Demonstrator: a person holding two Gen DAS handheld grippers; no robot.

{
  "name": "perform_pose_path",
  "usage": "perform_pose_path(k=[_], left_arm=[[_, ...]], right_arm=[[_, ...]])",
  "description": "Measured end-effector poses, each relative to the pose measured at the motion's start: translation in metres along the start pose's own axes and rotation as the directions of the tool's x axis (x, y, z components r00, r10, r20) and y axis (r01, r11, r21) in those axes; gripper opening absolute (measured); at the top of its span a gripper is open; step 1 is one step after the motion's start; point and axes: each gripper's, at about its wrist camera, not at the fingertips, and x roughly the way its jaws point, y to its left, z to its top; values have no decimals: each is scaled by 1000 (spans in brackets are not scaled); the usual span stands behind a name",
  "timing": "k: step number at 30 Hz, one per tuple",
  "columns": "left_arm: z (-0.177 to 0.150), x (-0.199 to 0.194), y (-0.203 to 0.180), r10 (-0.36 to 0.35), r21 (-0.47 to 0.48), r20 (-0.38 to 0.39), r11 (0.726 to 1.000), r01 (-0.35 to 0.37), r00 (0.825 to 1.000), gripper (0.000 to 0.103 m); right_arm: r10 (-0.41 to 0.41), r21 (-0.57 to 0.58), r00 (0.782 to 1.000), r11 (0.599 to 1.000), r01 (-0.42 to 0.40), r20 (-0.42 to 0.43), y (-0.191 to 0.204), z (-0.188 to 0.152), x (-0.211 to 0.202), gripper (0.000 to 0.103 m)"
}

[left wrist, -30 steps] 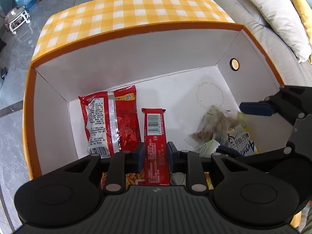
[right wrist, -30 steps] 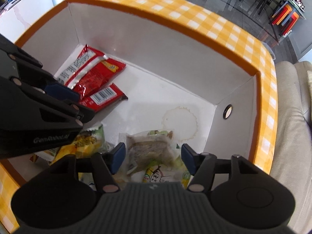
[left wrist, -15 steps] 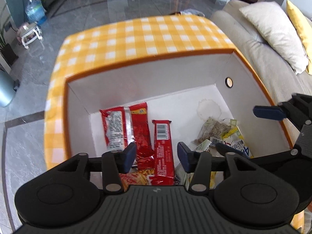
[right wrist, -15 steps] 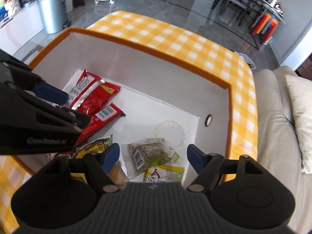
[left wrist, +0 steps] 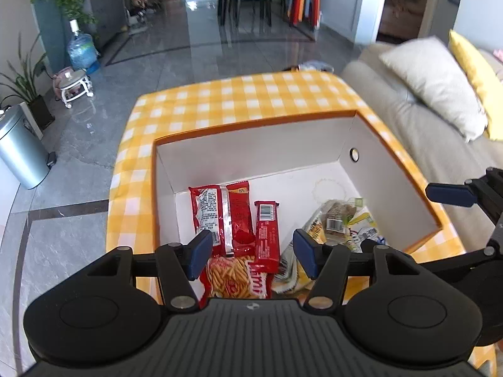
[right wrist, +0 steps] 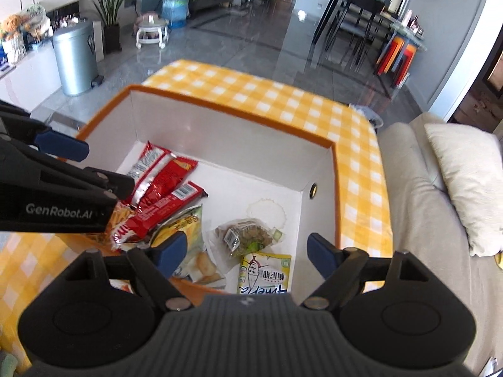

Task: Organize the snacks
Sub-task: 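Open both tools and withdraw them back over the remaining snacks, then grasp the green sausage with the left tool while the right tool grasps the red-date bag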

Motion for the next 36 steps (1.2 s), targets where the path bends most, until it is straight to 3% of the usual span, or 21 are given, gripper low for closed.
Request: perform_pose_path(k=[7, 13, 22, 34, 36], left_arm=[[-37, -35, 0, -25, -45, 53, 999, 27, 998, 71], [-73, -49, -5, -71, -95, 18, 993, 72, 997, 71], [-122, -41, -20, -121, -129, -86, 986, 110, 989, 72], [-156, -22, -33, -115, -151, -147, 984, 93, 982, 72], [-158, -18, -32, -116, -165, -161, 982, 90, 980, 67]], right_arm=[[6, 19, 992, 1000, -9, 127, 11, -34, -49, 81], [-3, 89, 988, 996, -10, 152, 20, -77, -73, 81], [-56, 173, 991, 984, 34, 124, 35, -138, -83, 81], [-6, 281, 1000, 960, 1, 17, 30, -186, -58, 76], [-2, 293, 1000, 956, 3, -3, 29, -191, -54, 76]])
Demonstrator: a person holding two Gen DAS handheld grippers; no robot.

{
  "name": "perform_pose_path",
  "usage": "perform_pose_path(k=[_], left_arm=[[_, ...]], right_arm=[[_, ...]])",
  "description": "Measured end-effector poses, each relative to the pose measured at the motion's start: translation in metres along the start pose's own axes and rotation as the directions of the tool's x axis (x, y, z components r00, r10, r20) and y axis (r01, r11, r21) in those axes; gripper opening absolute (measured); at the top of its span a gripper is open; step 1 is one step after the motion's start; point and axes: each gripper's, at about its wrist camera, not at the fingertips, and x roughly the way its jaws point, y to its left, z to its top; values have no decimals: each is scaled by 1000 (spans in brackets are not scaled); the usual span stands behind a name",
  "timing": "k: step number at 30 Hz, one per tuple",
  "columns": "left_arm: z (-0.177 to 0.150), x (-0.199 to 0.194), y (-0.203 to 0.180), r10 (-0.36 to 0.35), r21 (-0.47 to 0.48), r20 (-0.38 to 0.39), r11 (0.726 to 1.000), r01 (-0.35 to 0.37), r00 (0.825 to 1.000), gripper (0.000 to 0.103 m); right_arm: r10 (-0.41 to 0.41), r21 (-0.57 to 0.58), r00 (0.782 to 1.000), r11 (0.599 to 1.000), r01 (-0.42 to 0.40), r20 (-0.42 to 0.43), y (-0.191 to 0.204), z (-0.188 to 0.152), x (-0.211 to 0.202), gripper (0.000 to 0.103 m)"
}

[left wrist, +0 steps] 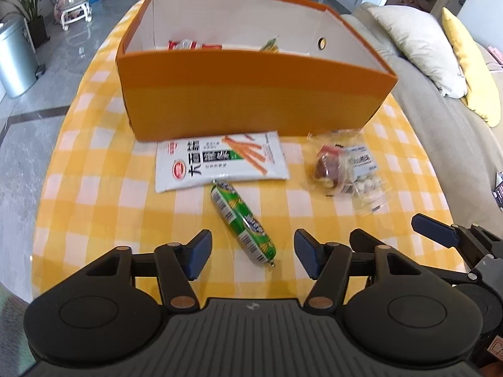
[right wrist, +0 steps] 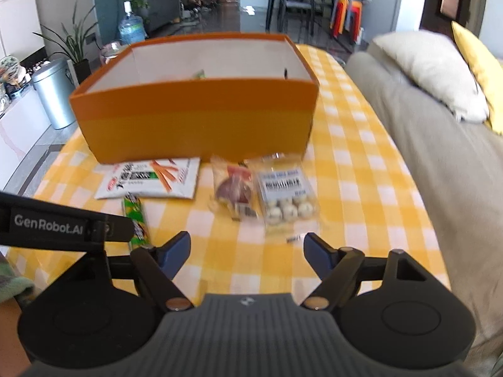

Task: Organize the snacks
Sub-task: 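Grasp the green sausage with the left tool while the right tool grasps the red-date bag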

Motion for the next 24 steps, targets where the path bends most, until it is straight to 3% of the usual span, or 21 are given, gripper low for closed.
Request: perform_pose_path(k=[14, 24], left_arm=[[12, 29, 10, 2, -152, -34, 988, -7, 999, 52], [17, 46, 18, 0, -199, -65, 980, -14, 998, 37]], right_arm=[[34, 6, 999, 999, -34, -28, -1, 11, 22, 58], [47, -84, 999, 995, -47, -6, 6, 28, 48, 56]])
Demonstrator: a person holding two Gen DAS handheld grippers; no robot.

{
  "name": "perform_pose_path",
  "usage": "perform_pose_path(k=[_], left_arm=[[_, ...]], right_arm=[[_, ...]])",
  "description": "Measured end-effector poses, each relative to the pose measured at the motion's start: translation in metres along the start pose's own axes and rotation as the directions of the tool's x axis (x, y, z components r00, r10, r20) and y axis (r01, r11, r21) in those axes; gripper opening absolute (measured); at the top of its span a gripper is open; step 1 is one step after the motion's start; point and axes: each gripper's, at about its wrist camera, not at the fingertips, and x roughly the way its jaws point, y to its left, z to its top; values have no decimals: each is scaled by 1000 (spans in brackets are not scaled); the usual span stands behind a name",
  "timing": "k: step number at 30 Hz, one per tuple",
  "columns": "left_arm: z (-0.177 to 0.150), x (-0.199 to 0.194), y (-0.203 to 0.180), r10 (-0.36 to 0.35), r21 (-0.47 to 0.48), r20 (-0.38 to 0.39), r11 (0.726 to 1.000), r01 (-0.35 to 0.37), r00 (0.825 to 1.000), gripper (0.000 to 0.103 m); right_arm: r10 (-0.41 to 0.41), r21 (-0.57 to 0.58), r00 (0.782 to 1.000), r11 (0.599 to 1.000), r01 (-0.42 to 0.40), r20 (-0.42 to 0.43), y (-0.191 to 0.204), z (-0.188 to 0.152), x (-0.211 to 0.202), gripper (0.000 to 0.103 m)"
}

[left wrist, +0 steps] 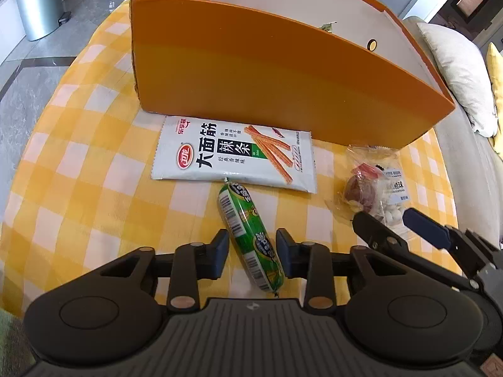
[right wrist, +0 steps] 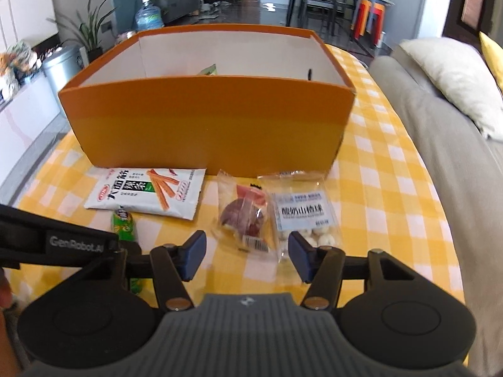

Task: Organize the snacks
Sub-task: 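Grasp the green sausage with the left tool while the right tool grasps the red-date bag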

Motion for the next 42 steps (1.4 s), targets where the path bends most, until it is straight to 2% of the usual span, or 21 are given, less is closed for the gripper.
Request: perform_pose_path(k=[7, 19, 21, 30, 37, 42], left_arm=[[2, 3, 0, -9, 13, -7, 1000, 10, 1000, 32], [5, 7, 0, -13, 22, -14, 1000, 14, 1000, 33], [5, 7, -1, -9, 32, -12, 999, 9, 1000, 33], [5, 8, -2, -8, 60, -10, 998, 9, 1000, 31], [3, 8, -4, -9, 76, -17, 997, 10, 1000, 30], [0, 5, -4, -9, 87, -33, 996, 12, 999, 28]], right_arm=[[22, -32, 1000, 999, -22, -2, -2, 10, 21, 56], [33, -23, 999, 999, -33, -6, 3, 18, 40, 50], [36, -23, 999, 999, -36, -2, 3, 18, 40, 44], [37, -36, 999, 999, -37, 0, 6, 17, 39, 36], [45, -24, 998, 999, -46, -34, 9, 17, 28, 35], [45, 25, 995, 999, -43, -92, 6, 9, 15, 35]])
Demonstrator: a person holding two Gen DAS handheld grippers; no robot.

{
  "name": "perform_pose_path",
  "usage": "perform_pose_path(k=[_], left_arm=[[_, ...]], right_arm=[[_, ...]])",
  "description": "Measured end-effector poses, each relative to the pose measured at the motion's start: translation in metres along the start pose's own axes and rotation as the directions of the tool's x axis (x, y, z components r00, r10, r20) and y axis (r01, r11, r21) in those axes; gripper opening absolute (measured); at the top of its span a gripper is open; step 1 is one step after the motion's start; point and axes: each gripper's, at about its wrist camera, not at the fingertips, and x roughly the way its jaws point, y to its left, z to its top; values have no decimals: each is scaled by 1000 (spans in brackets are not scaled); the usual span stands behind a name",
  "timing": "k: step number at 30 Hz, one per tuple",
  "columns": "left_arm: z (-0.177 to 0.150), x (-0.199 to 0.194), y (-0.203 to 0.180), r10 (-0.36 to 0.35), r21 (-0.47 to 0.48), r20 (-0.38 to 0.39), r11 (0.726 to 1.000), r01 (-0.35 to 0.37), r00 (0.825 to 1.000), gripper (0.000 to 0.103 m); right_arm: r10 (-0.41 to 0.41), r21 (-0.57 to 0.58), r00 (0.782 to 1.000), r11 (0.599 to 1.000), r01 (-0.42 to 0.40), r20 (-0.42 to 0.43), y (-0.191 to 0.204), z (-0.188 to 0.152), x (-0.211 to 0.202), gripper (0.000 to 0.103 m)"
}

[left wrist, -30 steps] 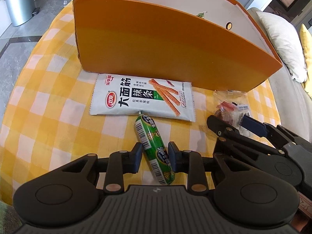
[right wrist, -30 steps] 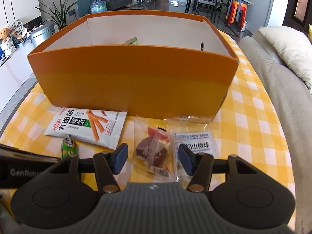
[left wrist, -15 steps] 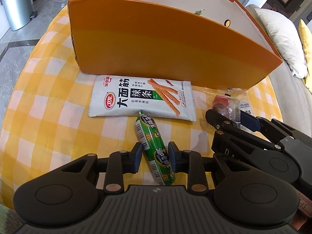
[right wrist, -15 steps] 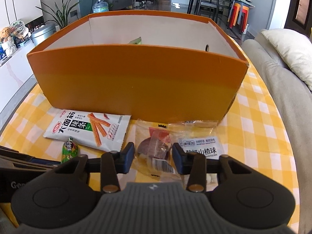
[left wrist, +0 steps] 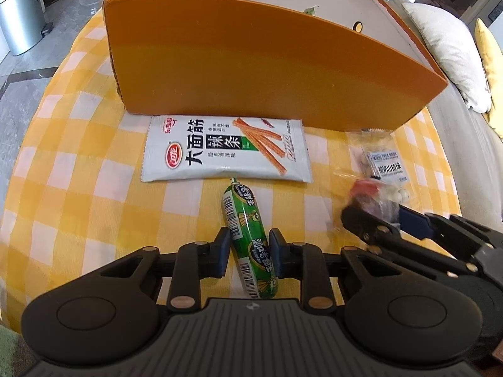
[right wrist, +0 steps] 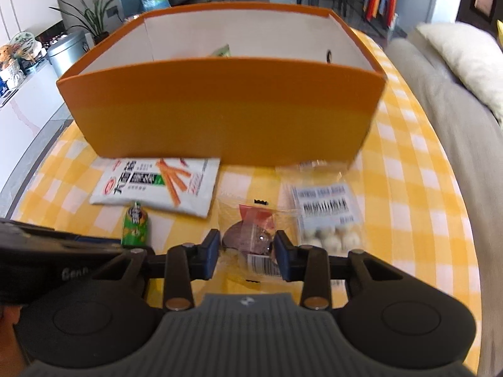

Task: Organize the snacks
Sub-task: 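Grasp the green sausage with the left tool while the right tool grasps the red-date bag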

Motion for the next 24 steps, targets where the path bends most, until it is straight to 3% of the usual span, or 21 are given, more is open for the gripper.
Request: perform_pose_path(k=[11, 22, 24], left_arm=[[-7, -4, -8, 28, 66, -17, 997, -27, 999, 28], [-11, -2, -14, 76, 89, -4, 993, -75, 997, 31], [-11, -2, -15, 72, 93, -5, 993, -71, 997, 25]], right_arm=[[-3, 4, 997, 1000, 3, -72, -2, -28, -17, 35], [-3, 7, 998, 1000, 3, -60, -1, -31, -16, 35], [-4, 6, 998, 1000, 5, -59, -1, -31, -16, 35]])
